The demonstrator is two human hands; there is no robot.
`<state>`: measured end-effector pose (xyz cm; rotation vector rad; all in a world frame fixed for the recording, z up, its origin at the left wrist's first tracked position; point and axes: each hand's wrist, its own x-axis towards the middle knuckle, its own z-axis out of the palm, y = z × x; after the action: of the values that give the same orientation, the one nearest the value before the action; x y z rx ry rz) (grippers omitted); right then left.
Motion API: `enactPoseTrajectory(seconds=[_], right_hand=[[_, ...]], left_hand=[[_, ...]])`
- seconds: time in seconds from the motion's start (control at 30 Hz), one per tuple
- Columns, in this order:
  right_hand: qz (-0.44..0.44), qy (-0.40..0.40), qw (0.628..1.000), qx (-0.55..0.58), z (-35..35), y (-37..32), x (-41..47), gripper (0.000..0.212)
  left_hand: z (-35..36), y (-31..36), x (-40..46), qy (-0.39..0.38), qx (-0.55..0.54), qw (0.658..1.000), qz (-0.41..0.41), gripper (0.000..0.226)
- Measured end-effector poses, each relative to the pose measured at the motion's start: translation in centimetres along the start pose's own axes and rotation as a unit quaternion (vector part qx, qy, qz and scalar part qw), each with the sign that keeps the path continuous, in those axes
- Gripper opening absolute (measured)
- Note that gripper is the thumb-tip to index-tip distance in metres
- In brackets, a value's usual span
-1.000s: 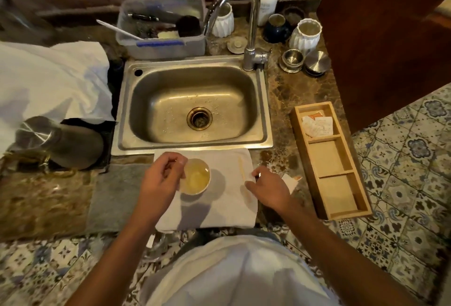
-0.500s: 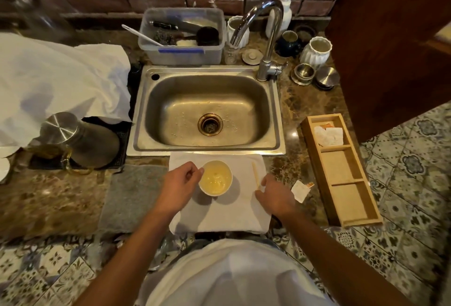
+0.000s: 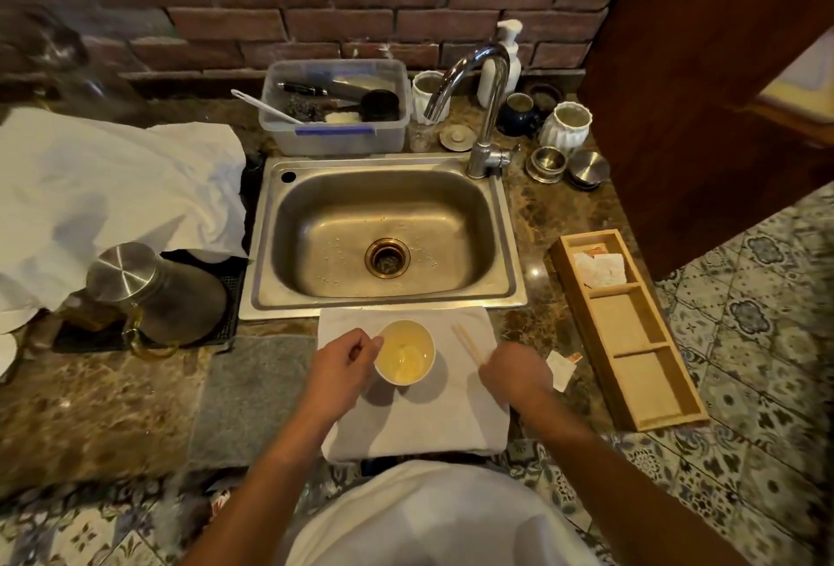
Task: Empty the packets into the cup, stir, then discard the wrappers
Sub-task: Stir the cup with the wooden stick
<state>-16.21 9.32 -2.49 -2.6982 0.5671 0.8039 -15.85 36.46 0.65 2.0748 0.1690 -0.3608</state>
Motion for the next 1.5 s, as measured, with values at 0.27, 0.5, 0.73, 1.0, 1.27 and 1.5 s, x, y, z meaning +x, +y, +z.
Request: enactPoseTrajectory(seconds=[0.27, 0.5, 0.73, 1.0, 1.27, 1.5], right_hand=[[-0.047, 0.047, 0.927, 0.369, -6.2, -0.4, -2.7, 0.004], [-0.152, 0.074, 0.806, 0.567, -10.9, -2.6, -6.3, 0.023], [-0.263, -0.005, 0.776, 0.574, -12.3, -5.5, -9.1, 0.035], [-0.234, 0.083, 0.834, 0.493, -6.9, -7.0, -8.9, 0.018], [-0.154, 0.106, 0.893, 0.409, -3.3, -5.8, -7.7, 0.008], [-0.179, 0.110, 0.917, 0.338, -3.3, -4.8, -7.6, 0.022]], left_hand=[[-0.3, -1.0, 0.4, -0.010, -0.009, 1.000, 0.008, 0.039], [0.1, -0.5, 0.2, -0.003, -0.020, 1.000, 0.003, 0.038], [0.3, -0.4, 0.3, -0.007, -0.035, 0.999, 0.003, 0.040], [0.5, -1.3, 0.6, -0.026, -0.106, 0.994, -0.004, 0.041], [0.8, -2.4, -0.1, -0.035, -0.162, 0.986, -0.003, 0.043], [0.8, -2.0, -0.2, -0.023, -0.157, 0.987, -0.003, 0.043]])
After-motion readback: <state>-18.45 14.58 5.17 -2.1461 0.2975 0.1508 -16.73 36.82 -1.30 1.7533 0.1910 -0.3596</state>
